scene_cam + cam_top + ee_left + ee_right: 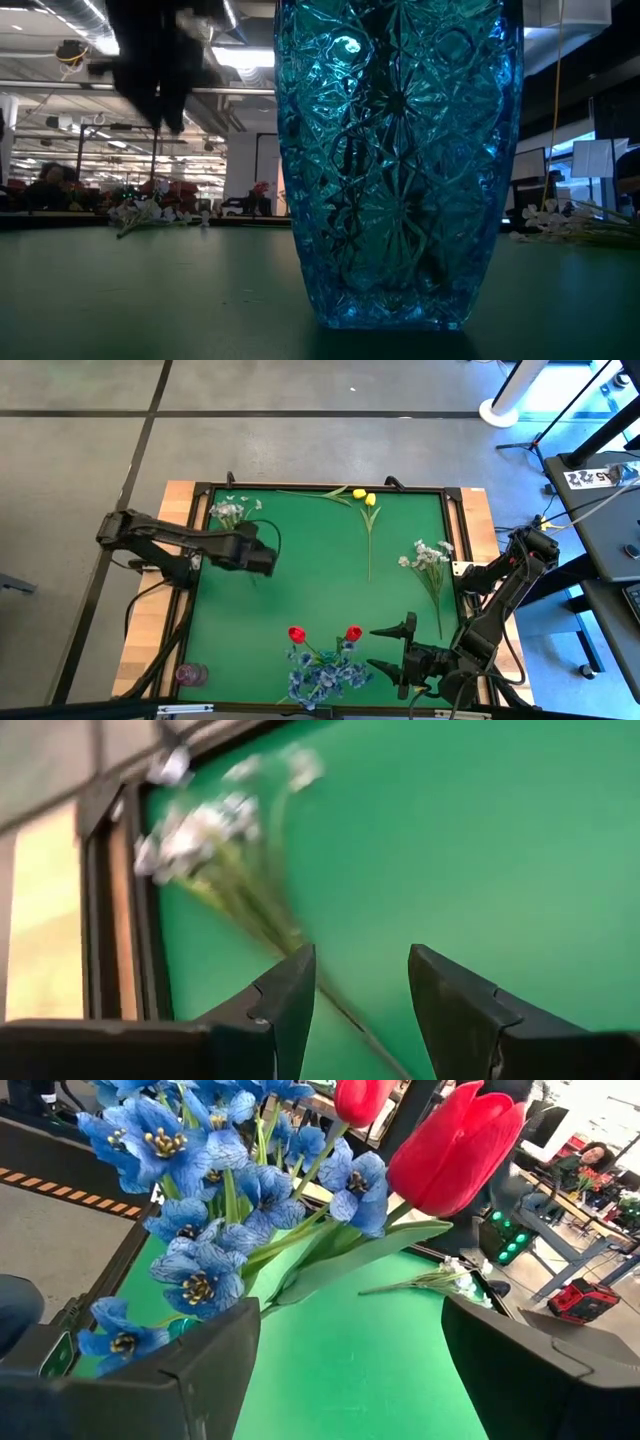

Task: Sort flowers into vase by color
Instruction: Put the left white flower into the purple vase

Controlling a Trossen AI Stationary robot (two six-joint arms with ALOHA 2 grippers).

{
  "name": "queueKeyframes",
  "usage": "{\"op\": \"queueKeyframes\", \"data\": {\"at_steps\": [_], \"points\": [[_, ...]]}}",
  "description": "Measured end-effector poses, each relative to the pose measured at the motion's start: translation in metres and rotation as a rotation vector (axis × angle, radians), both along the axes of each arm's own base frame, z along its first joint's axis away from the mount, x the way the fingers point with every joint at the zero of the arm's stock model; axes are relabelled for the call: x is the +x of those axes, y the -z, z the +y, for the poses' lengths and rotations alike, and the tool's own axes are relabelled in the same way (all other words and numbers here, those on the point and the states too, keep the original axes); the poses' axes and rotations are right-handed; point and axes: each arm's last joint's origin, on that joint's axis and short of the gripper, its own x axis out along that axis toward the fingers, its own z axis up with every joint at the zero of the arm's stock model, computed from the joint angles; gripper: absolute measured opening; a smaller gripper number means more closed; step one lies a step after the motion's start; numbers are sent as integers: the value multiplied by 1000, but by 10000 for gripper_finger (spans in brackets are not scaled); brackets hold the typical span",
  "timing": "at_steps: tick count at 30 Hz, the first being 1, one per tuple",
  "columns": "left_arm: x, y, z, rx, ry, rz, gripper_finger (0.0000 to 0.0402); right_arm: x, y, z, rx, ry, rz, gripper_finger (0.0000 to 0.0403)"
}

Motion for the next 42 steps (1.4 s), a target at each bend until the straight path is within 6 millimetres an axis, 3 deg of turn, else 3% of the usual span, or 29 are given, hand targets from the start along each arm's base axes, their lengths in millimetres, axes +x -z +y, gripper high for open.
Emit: {"op": "queueKeyframes", "data": {"at_steps": [6,12,22,29,32,36,39,42], "points": [[-26,64,48,-9,-240,-10,157,-1,3,-1,6,-7,27,312],[-40,94,76,23,-345,-115,157,-2,6,-3,5,-2,52,312],[-53,117,79,41,-369,-92,147,-3,7,-2,8,-16,64,312],[-46,128,76,32,-338,-89,58,-3,7,-2,5,-16,66,312],[-38,127,70,28,-298,-145,14,-3,7,-2,5,-16,66,312],[-26,109,61,-34,-179,-201,12,-3,7,-2,4,-16,66,312],[-15,74,53,10,-87,-324,9,-3,7,-2,5,-16,66,312],[-6,27,38,90,40,-498,7,-3,7,-3,5,-16,66,312]]}}
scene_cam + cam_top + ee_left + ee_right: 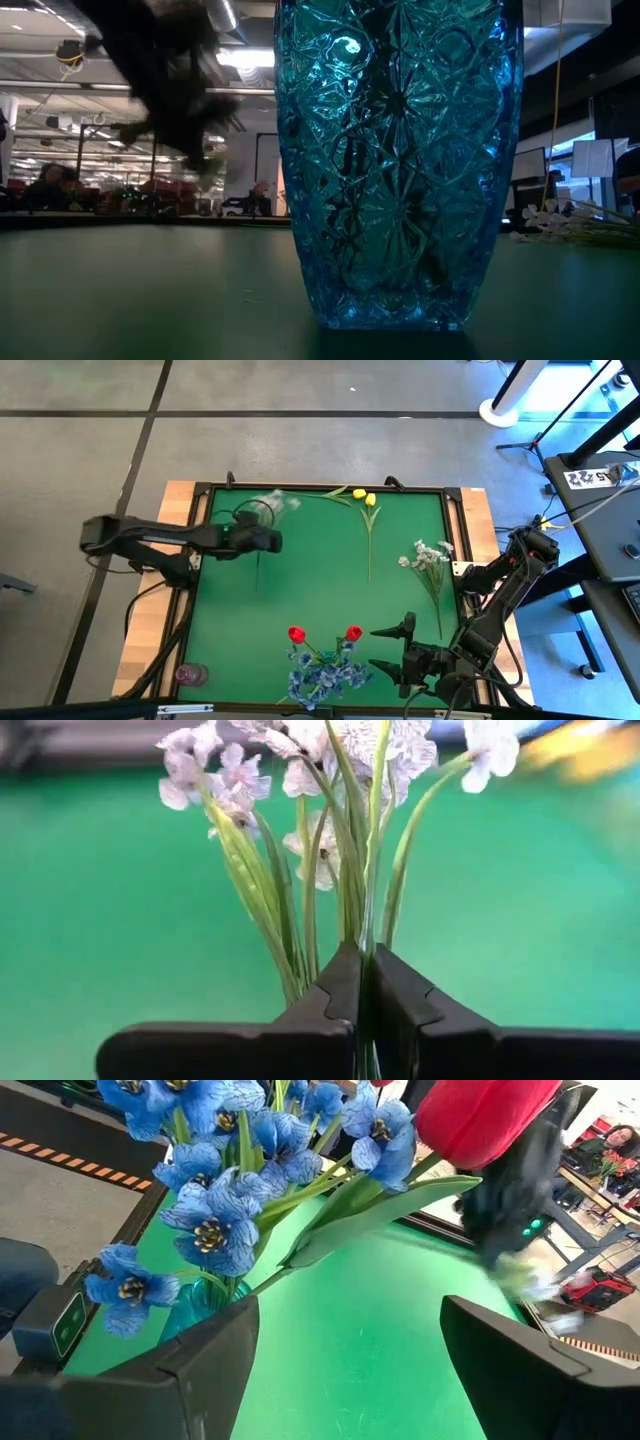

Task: Sort flowers into vase by color
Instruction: Put the left white flower into the purple vase

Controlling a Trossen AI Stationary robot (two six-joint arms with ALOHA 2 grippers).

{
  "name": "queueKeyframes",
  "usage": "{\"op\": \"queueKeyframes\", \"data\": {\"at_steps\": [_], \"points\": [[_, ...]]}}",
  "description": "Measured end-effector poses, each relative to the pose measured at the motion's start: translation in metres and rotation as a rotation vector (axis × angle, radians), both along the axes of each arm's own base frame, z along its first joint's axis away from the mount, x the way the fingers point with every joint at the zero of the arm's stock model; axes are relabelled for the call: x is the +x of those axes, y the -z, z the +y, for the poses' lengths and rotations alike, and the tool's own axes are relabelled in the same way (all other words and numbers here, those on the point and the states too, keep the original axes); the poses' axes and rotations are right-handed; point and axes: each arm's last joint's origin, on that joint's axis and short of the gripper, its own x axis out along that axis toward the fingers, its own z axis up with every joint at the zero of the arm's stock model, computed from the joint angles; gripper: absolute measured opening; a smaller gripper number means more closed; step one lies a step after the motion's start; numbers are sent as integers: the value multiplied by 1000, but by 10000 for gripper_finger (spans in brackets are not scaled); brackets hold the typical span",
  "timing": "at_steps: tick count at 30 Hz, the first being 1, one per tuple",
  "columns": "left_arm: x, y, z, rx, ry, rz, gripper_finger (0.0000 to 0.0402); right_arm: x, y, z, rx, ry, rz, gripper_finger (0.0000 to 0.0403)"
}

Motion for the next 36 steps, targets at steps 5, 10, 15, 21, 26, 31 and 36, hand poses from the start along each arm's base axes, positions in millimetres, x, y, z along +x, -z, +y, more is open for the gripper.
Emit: {"op": "queueKeyframes", "data": {"at_steps": [5,10,15,21,26,31,36], "points": [[4,-89,-43,259,252,-390,7,3,-1,-3,-28,44,-24,312],[0,-144,-86,540,516,-702,7,28,-7,-26,-12,189,-83,312],[5,-156,-107,699,663,-852,7,49,-40,-54,35,261,-157,312],[14,-157,-112,745,785,-995,7,51,-89,-68,-56,253,-189,312],[28,-157,-114,798,845,-1119,7,57,-116,-74,5,172,-250,312],[67,-169,-118,843,936,-1136,7,81,-122,-95,209,20,-329,311],[103,-180,-127,861,1070,-1121,7,99,-123,-118,317,-48,-355,278]]}}
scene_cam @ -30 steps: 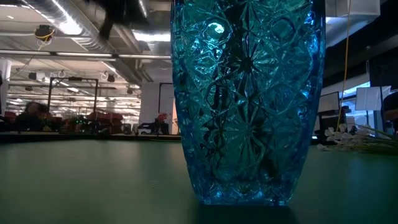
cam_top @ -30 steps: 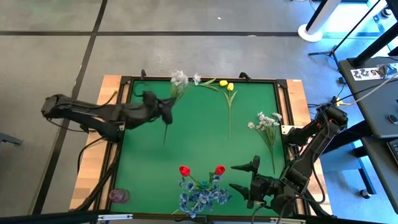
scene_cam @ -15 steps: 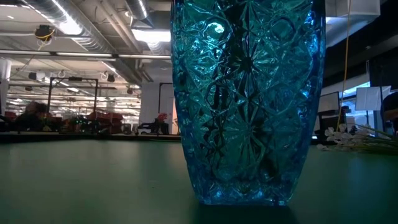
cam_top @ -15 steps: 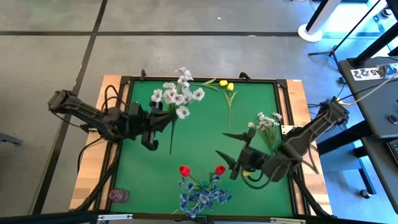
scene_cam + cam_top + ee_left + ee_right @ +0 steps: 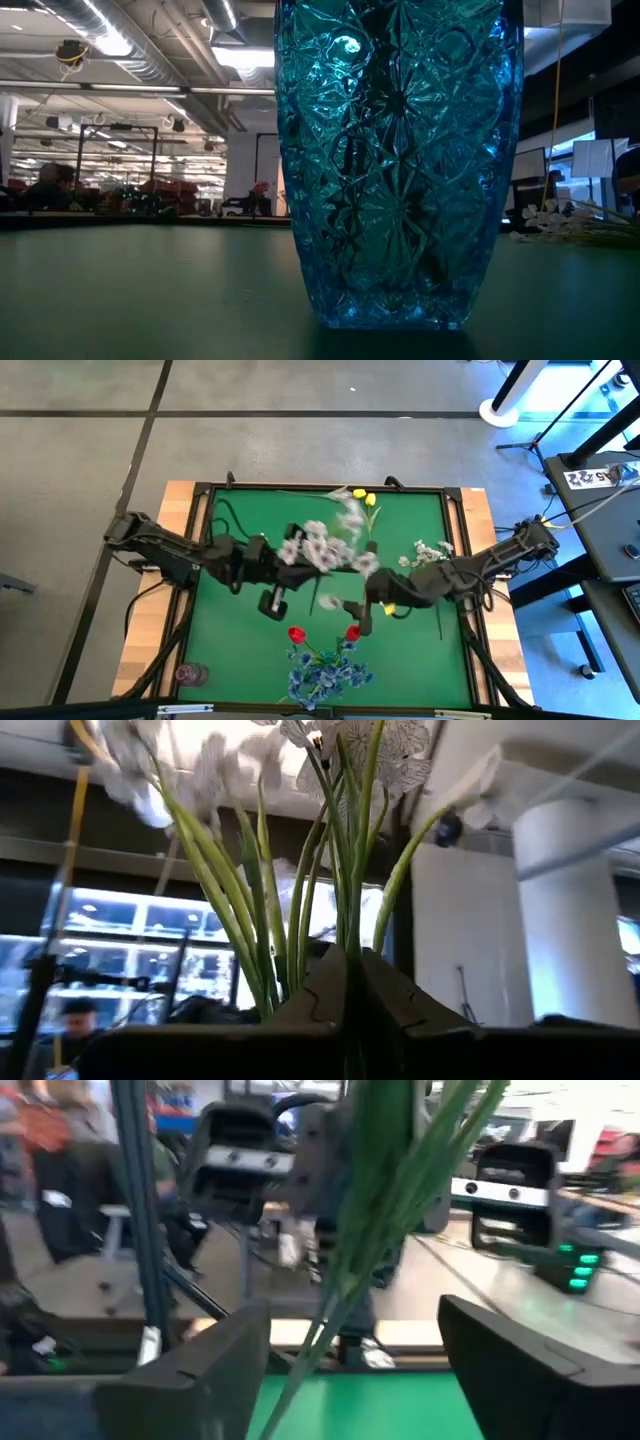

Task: Sort flowers into vase by color
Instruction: Put the left white flower into the purple vase

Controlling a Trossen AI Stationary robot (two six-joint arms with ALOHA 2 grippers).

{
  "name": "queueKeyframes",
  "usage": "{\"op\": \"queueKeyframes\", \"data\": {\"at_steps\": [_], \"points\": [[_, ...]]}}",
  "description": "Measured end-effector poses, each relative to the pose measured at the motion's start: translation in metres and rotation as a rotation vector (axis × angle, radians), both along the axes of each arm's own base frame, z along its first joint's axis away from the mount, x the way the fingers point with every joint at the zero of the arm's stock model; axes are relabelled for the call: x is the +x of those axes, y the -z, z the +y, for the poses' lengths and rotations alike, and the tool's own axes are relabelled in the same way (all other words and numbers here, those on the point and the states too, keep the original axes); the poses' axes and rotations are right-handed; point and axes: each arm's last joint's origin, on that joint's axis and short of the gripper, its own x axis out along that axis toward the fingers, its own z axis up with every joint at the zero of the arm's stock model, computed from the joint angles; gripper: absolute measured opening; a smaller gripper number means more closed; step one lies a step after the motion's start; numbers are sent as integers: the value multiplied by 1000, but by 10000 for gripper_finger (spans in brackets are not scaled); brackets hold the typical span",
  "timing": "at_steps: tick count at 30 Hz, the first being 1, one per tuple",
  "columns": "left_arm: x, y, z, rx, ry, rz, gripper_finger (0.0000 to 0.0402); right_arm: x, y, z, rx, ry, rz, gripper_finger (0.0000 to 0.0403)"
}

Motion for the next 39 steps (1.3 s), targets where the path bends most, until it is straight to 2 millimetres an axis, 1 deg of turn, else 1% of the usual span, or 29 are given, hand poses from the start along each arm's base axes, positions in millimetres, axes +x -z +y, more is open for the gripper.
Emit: {"op": "queueKeyframes", "data": {"at_steps": [4,7,11,14,17,18,19,21,23,26,28,30,32,35,39], "points": [[10,-2,-5,66,33,-20,7,8,3,-7,15,-37,-6,232],[11,0,-6,110,64,-20,7,13,3,-10,21,-81,-23,200],[9,2,-11,157,110,-32,8,17,7,-7,-7,-122,-19,156],[8,2,-15,196,133,-44,14,20,7,-5,-36,-127,-41,105],[8,3,-20,225,132,-34,19,20,8,-5,-64,-139,-47,37],[7,4,-21,228,134,-27,20,21,8,-4,-68,-147,-45,20],[7,4,-22,227,136,-13,22,21,9,-4,-78,-148,-40,11],[5,4,-25,222,132,26,27,20,11,-3,-87,-131,-17,16],[-1,1,-26,222,126,94,35,14,10,2,-96,-97,4,18],[-15,-7,-23,208,84,210,56,4,7,5,-111,-52,26,6],[-20,-5,-21,192,56,302,73,-2,5,8,-114,-46,38,7],[-20,0,-20,179,25,384,91,-3,6,8,-118,-18,51,11],[-19,4,-19,175,-1,429,107,-4,8,8,-128,15,71,11],[-15,8,-19,171,-38,442,127,-3,10,7,-132,33,94,5],[-9,14,-20,202,-109,459,144,2,16,4,-131,57,120,9]]}}
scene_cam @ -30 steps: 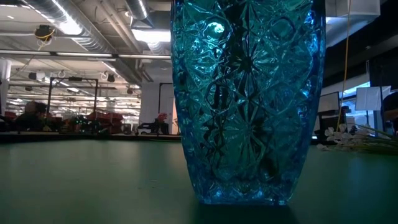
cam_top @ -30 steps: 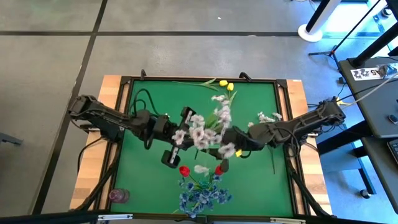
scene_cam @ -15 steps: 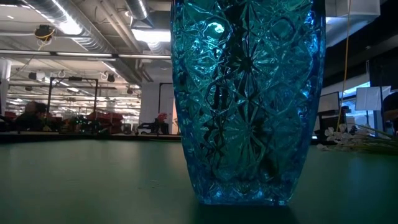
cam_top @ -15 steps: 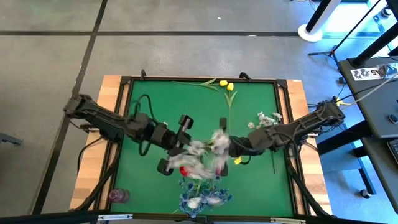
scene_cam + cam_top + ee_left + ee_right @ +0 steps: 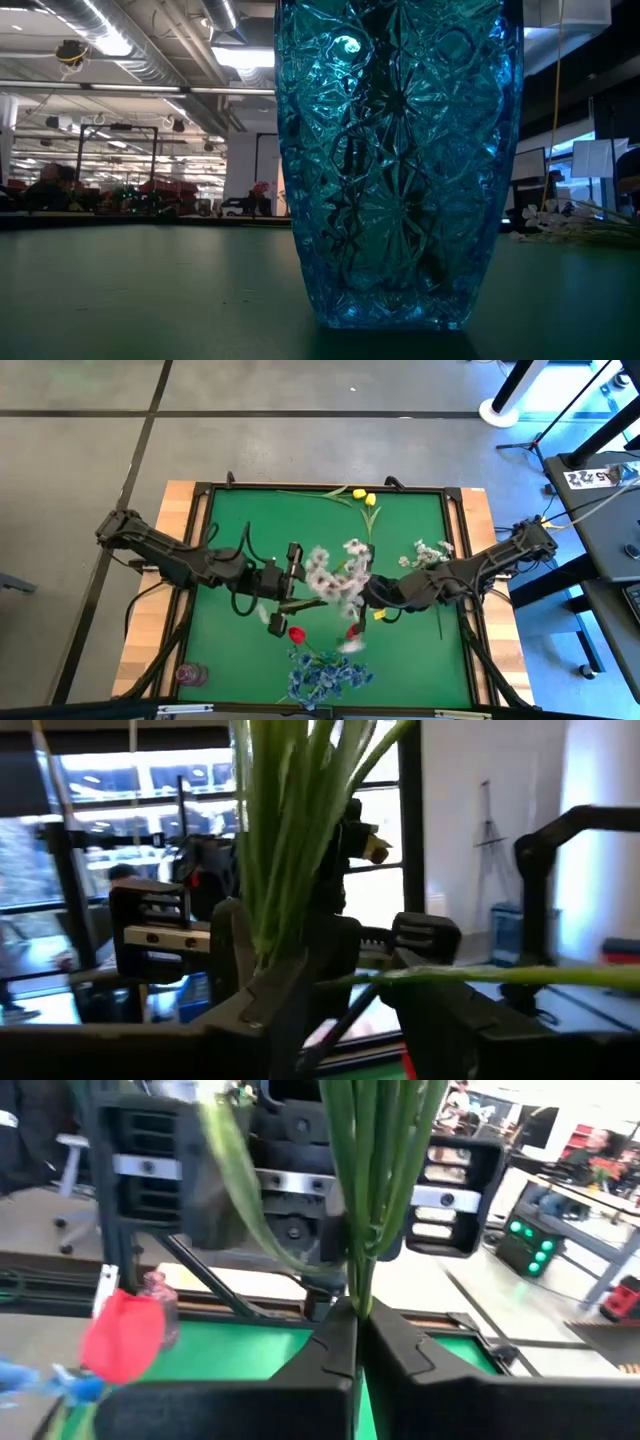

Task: Sort flowers into vase by color
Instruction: Put the left white flower into the purple vase

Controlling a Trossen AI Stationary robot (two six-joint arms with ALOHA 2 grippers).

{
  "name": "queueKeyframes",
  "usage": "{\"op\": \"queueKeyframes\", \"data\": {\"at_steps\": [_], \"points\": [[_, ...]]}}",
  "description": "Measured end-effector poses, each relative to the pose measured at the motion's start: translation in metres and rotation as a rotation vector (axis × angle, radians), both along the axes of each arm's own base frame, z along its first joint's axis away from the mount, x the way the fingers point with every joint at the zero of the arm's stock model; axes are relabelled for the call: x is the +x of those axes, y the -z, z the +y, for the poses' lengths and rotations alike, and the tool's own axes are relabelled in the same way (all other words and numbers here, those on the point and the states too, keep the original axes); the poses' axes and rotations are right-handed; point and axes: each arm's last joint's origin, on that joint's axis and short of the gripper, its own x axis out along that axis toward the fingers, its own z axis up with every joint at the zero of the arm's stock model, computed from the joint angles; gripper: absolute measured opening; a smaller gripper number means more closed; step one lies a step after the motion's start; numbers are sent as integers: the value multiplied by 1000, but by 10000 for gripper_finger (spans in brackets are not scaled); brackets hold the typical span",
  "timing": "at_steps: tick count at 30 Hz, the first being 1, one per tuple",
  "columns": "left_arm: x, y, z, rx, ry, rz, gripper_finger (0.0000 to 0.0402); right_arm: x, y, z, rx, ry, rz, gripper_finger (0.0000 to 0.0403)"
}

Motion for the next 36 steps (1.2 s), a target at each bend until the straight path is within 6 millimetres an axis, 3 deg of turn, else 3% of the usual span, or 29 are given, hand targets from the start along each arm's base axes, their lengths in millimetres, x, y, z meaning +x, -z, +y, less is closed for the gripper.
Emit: {"op": "queueKeyframes", "data": {"at_steps": [19,26,30,36], "points": [[-6,-2,-6,127,-123,1,154,-2,5,5,-24,-10,44,4],[-11,5,-16,196,-237,81,154,-9,3,22,-27,-72,24,9],[-7,5,-14,155,-159,65,154,-14,1,31,-47,-107,-1,4],[5,10,-10,120,-58,22,154,-13,-1,29,-53,-69,-11,7]]}}
